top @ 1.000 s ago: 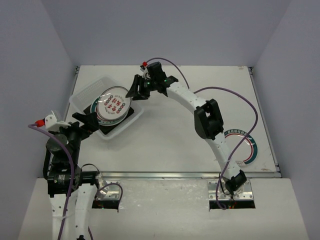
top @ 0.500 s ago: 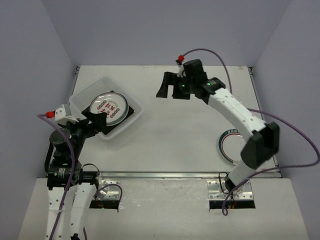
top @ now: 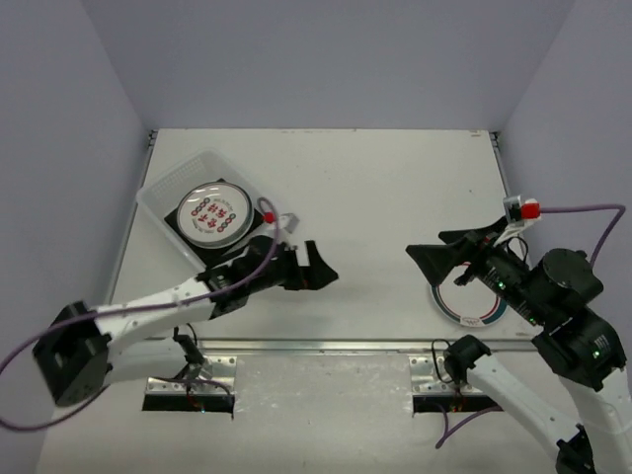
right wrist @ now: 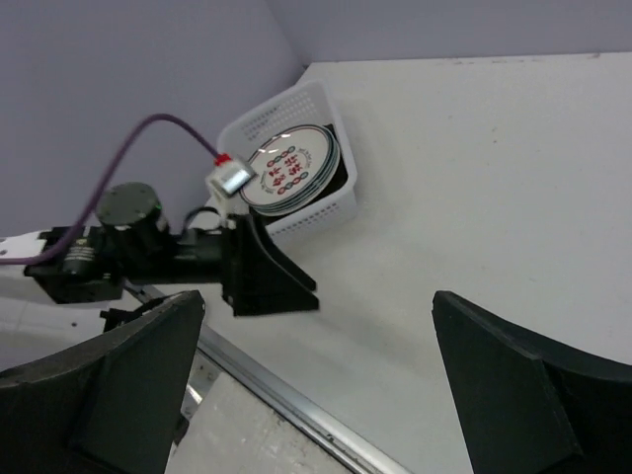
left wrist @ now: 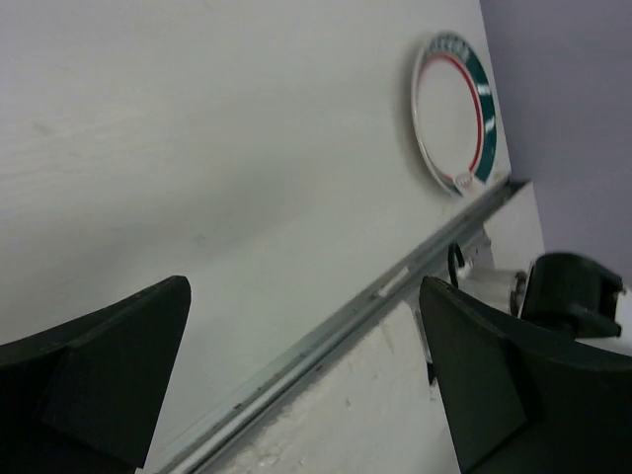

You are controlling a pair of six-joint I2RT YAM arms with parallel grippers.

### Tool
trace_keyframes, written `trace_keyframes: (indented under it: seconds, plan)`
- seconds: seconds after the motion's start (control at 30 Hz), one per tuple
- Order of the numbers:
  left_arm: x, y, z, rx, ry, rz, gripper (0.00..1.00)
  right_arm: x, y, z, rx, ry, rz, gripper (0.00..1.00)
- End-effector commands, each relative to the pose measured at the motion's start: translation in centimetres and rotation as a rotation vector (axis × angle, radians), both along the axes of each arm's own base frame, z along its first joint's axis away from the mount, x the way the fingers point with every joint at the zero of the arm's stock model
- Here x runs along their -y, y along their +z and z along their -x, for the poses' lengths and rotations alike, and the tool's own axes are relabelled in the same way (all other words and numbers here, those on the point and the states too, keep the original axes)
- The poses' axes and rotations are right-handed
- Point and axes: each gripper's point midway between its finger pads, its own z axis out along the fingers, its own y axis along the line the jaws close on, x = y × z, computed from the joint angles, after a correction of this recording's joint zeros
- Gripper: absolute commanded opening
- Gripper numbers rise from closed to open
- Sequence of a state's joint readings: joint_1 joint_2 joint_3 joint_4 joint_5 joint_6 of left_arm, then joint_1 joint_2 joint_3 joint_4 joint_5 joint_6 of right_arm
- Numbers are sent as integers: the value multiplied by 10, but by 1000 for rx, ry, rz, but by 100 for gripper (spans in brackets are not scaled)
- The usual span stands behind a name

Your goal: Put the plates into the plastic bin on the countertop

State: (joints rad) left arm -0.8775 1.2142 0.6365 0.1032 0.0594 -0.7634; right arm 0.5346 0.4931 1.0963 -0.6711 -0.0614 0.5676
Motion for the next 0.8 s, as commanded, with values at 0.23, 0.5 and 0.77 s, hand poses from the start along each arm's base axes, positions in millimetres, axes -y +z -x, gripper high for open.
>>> trace_keyframes:
  seconds: [0.23, 0.5, 0.77]
  plan:
    - [210, -66, -42, -192, -147, 203, 100, 12, -19, 51, -107, 95, 61, 99]
    - [271, -123, -48, -328, -135, 179, 85, 15, -37, 61, -102, 100, 18, 99]
    - [263, -189, -42, -416, -58, 15, 31, 18, -34, 69, -81, 104, -2, 99]
